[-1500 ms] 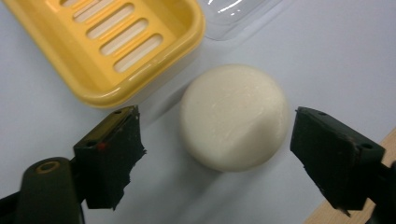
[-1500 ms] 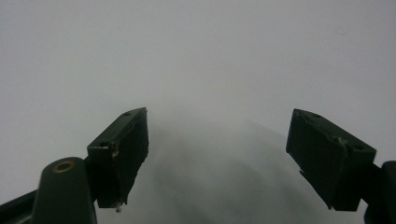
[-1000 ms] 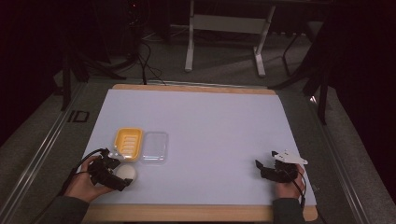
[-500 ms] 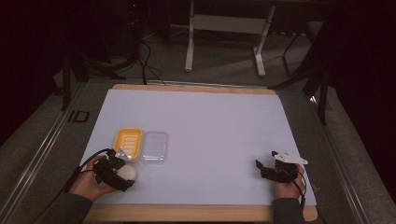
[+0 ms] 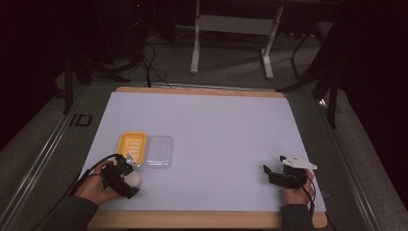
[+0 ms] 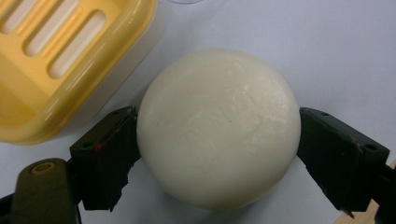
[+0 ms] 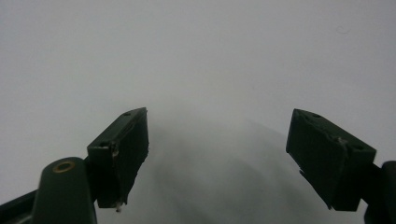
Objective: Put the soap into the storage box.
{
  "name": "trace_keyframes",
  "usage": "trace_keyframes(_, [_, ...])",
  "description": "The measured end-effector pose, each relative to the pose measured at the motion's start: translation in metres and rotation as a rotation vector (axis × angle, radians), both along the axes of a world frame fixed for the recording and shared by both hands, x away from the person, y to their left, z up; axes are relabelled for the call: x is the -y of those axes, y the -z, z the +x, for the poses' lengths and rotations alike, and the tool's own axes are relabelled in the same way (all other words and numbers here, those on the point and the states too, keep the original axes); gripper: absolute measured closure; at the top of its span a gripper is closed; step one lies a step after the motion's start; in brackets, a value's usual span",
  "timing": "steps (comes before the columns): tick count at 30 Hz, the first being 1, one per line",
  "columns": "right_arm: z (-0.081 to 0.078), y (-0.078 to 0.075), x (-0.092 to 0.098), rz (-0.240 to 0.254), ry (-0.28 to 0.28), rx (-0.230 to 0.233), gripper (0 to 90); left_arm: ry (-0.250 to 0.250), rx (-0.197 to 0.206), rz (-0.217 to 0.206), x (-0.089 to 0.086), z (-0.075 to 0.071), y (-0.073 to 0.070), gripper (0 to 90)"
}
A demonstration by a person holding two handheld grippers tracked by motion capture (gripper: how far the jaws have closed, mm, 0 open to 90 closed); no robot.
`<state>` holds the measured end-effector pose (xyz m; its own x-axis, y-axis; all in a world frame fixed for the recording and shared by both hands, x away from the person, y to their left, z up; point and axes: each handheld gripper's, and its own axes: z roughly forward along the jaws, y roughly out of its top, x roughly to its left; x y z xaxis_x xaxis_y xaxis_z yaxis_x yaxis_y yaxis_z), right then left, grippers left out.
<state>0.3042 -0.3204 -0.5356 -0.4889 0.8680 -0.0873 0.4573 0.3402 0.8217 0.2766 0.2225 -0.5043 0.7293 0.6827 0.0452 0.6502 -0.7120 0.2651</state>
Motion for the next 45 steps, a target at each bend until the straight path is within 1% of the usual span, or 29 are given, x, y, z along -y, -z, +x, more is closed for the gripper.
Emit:
trace_keyframes(3, [0.0, 0.0, 0.0, 0.0, 0.0, 0.0, 20.6, 0.01, 0.004, 0.019, 0.001, 0.001, 0.001, 17.0])
trace_keyframes(4, [0.0, 0.0, 0.0, 0.0, 0.0, 0.0, 20.6, 0.013, 0.003, 0.028, 0.002, 0.001, 0.002, 17.7])
trace_keyframes(6, [0.0, 0.0, 0.0, -0.001, 0.0, 0.0, 20.6, 0.02, -0.003, 0.034, 0.002, 0.001, 0.003, 18.7])
trace_keyframes(8, [0.0, 0.0, 0.0, 0.0, 0.0, 0.0, 20.6, 0.018, -0.007, 0.03, 0.003, 0.001, 0.003, 19.4])
trace_keyframes(15, [0.0, 0.0, 0.0, 0.0, 0.0, 0.0, 20.5, 0.03, -0.02, 0.04, 0.004, 0.003, 0.003, 20.6])
trace_keyframes(18, [0.0, 0.0, 0.0, 0.0, 0.001, 0.0, 20.5, 0.041, -0.022, 0.055, 0.005, 0.004, 0.001, 22.4])
trace_keyframes(19, [0.0, 0.0, 0.0, 0.0, 0.001, 0.0, 20.5, 0.046, -0.024, 0.057, 0.005, 0.004, 0.001, 24.2])
trace_keyframes(23, [0.0, 0.0, 0.0, 0.0, 0.0, 0.0, 20.4, 0.054, -0.024, 0.067, 0.006, 0.004, 0.0, 24.3])
trace_keyframes(27, [0.0, 0.0, 0.0, 0.0, 0.0, -0.001, 20.3, 0.055, -0.029, 0.065, 0.005, 0.004, 0.0, 24.4])
trace_keyframes(32, [0.0, 0.0, 0.0, -0.001, 0.0, 0.0, 20.3, 0.077, -0.032, 0.088, 0.005, 0.003, -0.001, 24.5])
trace_keyframes(40, [0.0, 0.0, -0.001, -0.003, -0.001, -0.002, 20.3, 0.069, -0.032, 0.104, -0.002, 0.004, -0.001, 24.6])
trace_keyframes(45, [0.0, 0.0, -0.001, -0.004, -0.001, -0.002, 20.3, 0.054, -0.027, 0.097, -0.009, 0.002, -0.002, 24.6])
